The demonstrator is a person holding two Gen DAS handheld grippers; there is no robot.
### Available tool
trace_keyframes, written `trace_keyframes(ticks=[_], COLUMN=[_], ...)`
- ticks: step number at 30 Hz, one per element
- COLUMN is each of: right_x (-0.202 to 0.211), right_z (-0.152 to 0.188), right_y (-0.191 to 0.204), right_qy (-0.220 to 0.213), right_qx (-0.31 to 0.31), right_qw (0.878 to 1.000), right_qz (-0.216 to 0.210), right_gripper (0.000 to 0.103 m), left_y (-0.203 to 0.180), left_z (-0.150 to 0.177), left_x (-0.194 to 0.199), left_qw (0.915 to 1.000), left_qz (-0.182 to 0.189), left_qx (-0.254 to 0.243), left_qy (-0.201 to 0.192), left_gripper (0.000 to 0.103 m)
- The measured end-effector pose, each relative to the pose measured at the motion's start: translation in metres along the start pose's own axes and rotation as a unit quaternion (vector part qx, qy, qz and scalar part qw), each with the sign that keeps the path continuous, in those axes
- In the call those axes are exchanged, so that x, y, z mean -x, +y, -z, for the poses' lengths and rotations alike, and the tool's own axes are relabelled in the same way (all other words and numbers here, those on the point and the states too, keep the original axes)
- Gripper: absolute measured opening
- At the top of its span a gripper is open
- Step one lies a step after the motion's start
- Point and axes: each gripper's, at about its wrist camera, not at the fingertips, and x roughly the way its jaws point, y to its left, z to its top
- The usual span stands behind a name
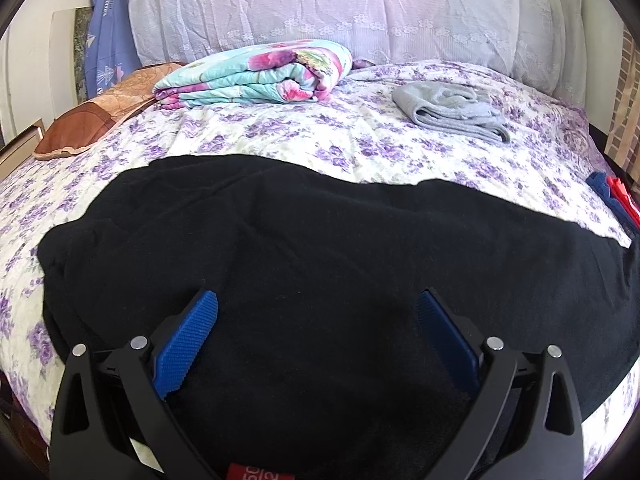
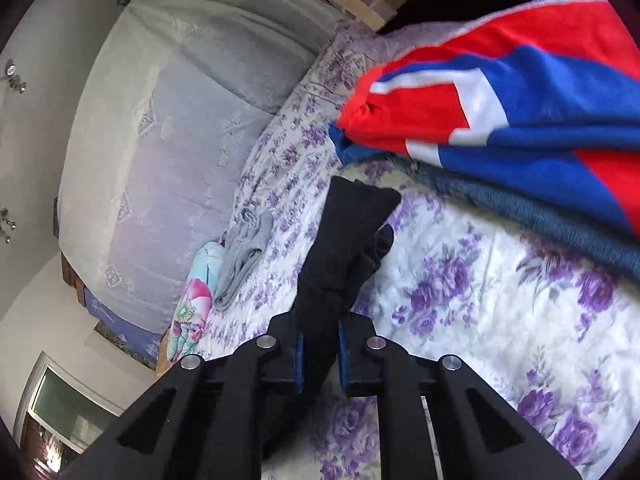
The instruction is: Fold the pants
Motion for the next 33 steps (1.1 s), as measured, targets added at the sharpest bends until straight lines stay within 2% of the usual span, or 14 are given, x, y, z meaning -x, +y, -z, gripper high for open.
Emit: trace_keyframes(ticks=[1,3,5,7,10,14,17,20,23,25,28,30,33], right_x=[0.003,0.003,-0.008,-0.016,-0.013,-0.015,-0.015,-0.013,-0.013,-0.013,-0.014,-0.014,-0.014], right_z=[-0.004,-0.010,-0.009,-0.002,0.005,0.007,0.010,0.012,0.012,0.012,0.012,0.012,0.011], right_y=[0.005,0.011,-0.003,-0.026,-0.024,-0.023,-0.023,-0.025,-0.025,-0.025,-0.025,-0.025,-0.023], right_qy=[-0.005,-0.005,0.012,0.030,0.015,0.018,0.014,0.012,0.011,0.011,0.011,0.012,0.014], right_qx=[0.010,0.038,0.023,-0.021,0.003,0.007,0.015,0.023,0.025,0.026,0.025,0.027,0.029], right_qw=[1.000,0.999,0.999,0.998,0.999,0.998,0.998,0.998,0.998,0.998,0.998,0.998,0.998], right_qz=[-0.006,0.004,0.030,0.042,0.051,0.055,0.054,0.052,0.051,0.050,0.051,0.053,0.060], right_gripper=[0.012,0.012,0.012,0.011,0.012,0.012,0.011,0.011,0.011,0.011,0.011,0.011,0.012], left_y=[0.001,0.002,-0.006,-0.023,-0.060,-0.121,-0.158,-0.179,-0.178,-0.172,-0.153,-0.128,-0.076], left_z=[-0.002,-0.008,-0.015,-0.019,-0.023,-0.022,-0.011,0.008,0.007,0.007,0.003,-0.002,-0.012], left_x=[0.004,0.015,0.027,0.033,0.029,0.020,0.002,-0.026,-0.024,-0.023,-0.010,0.001,0.013], left_qw=[0.9999,0.9984,0.9963,0.9950,0.9919,0.9831,0.9826,0.9849,0.9865,0.9863,0.9907,0.9955,0.9993], left_qz=[0.005,0.042,0.071,0.092,0.127,0.178,0.171,0.123,0.109,0.114,0.105,0.075,0.031], left_qx=[0.012,0.038,0.043,0.032,-0.002,-0.039,-0.048,-0.073,-0.076,-0.069,-0.053,-0.041,0.002], left_qy=[0.000,-0.005,-0.019,-0.021,-0.003,0.018,0.054,0.097,0.095,0.096,0.068,0.043,0.022], left_gripper=[0.098,0.098,0.098,0.098,0.098,0.098,0.098,0.098,0.098,0.098,0.098,0.098,0.098])
